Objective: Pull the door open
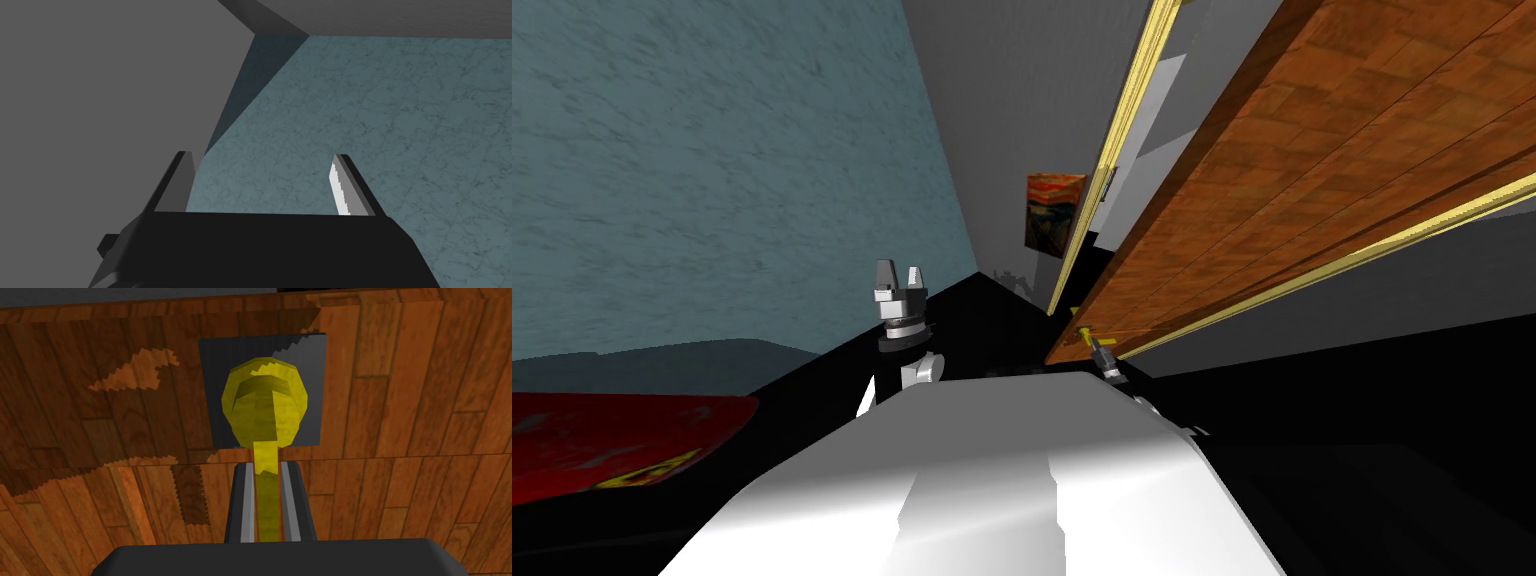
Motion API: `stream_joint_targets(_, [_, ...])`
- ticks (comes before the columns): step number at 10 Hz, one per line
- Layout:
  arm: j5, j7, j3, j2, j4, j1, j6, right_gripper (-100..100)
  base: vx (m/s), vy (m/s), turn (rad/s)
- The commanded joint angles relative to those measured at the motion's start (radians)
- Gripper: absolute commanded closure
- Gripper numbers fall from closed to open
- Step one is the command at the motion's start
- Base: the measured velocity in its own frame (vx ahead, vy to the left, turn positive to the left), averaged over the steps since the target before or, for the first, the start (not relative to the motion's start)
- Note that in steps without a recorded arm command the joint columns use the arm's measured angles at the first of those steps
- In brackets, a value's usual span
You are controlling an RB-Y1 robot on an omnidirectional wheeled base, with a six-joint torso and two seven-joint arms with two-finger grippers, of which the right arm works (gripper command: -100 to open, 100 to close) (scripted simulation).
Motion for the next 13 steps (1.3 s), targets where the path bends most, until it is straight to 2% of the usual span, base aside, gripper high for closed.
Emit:
stream_joint_targets(1, [-0.003, -0.003, -0.002, -0.008, 0.018, 0.002, -0.025, 100, -0.188, -0.067, 0.158])
stream_joint_targets(2, [-0.002, -0.004, -0.001, -0.01, 0.023, 0.006, -0.035, 100, -0.174, -0.058, 0.124])
stream_joint_targets(3, [0.0, -0.001, 0.002, -0.003, 0.005, 0.009, -0.019, 100, -0.071, -0.02, 0.027])
stream_joint_targets(7, [-0.018, 0.009, 0.026, 0.0, 0.011, -0.025, 0.008, 100, -0.179, -0.044, 0.109])
stream_joint_targets(13, [-0.051, 0.025, 0.064, 0.004, 0.017, -0.086, 0.058, 100, -0.205, -0.084, 0.132])
